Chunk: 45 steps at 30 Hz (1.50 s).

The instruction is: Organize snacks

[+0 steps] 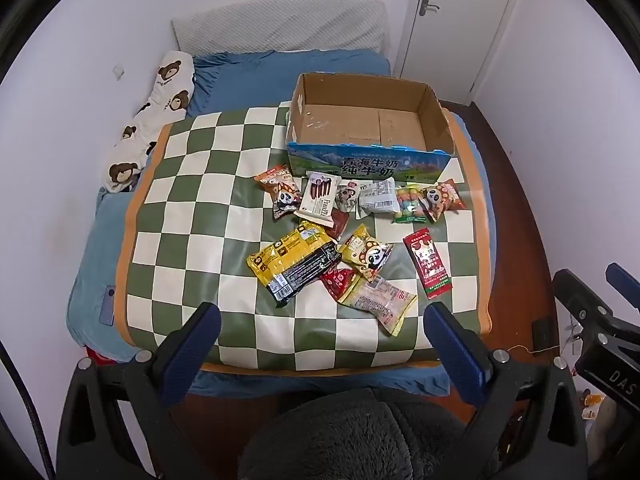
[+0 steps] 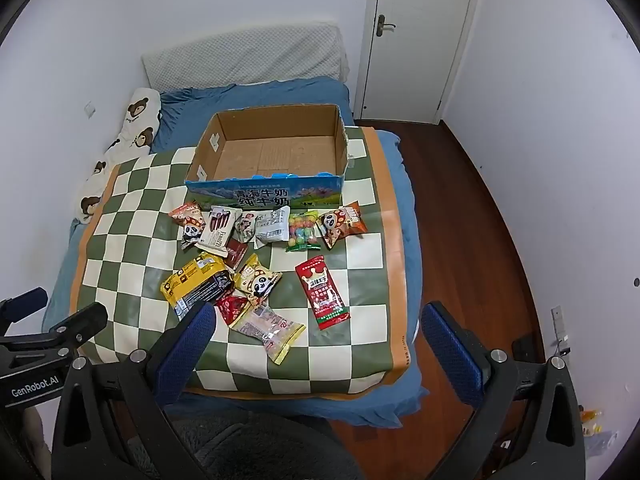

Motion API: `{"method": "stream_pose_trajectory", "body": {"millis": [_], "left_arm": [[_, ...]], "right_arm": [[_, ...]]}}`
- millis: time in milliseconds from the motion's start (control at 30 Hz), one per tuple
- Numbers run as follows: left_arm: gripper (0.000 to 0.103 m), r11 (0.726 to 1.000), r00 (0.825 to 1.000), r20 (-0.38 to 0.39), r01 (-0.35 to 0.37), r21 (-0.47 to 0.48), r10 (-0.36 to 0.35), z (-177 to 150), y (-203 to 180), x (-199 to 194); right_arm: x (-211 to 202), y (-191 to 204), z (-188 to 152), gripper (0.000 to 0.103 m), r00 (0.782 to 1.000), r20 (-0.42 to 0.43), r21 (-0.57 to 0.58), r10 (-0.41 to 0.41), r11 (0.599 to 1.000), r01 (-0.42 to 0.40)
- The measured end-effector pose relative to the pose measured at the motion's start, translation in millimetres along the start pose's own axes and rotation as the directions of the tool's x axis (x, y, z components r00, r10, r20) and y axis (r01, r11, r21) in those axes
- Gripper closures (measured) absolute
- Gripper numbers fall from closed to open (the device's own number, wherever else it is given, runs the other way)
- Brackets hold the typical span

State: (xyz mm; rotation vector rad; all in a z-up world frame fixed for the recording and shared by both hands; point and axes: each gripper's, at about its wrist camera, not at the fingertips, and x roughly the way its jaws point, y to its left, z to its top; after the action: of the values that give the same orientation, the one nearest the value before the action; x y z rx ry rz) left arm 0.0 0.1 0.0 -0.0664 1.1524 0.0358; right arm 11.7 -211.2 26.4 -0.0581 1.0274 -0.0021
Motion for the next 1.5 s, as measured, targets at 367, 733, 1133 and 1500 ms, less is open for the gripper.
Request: {"method": "stream_pose_trajectory", "body": {"millis": [367, 733, 1133, 1500], "left_arm": [[0.000, 1.000, 1.000, -0.001, 0.005, 0.002, -0.005, 0.4, -0.2, 0.5], [0.000, 1.000, 1.000, 0.005, 0.004, 0.002, -0.004, 2.0, -4.2, 2.5], [0.000, 1.000, 1.000, 0.008, 0.004, 0.003, -0.004, 2.4, -5.4, -0.3], [0.000, 1.000, 1.000, 0.008, 0.008, 0.001, -0.009, 2.5, -5.2, -0.4]], "right_arm": [[0.0, 0.1, -0.5, 0.000, 1.000, -0.007, -0.001, -0.002, 1.000, 0.002], [-1.1, -0.3, -0.1, 0.000, 1.000, -0.005, 0.000, 0.001, 1.000, -0.001], [-0.7, 0.6, 0.1, 0.000, 1.000, -0.006, -0.001, 0.004, 1.000, -0.004], [-0.2, 1.0, 0.1, 0.000, 1.000, -0.008, 0.001, 0.004, 1.000, -0.004]]}}
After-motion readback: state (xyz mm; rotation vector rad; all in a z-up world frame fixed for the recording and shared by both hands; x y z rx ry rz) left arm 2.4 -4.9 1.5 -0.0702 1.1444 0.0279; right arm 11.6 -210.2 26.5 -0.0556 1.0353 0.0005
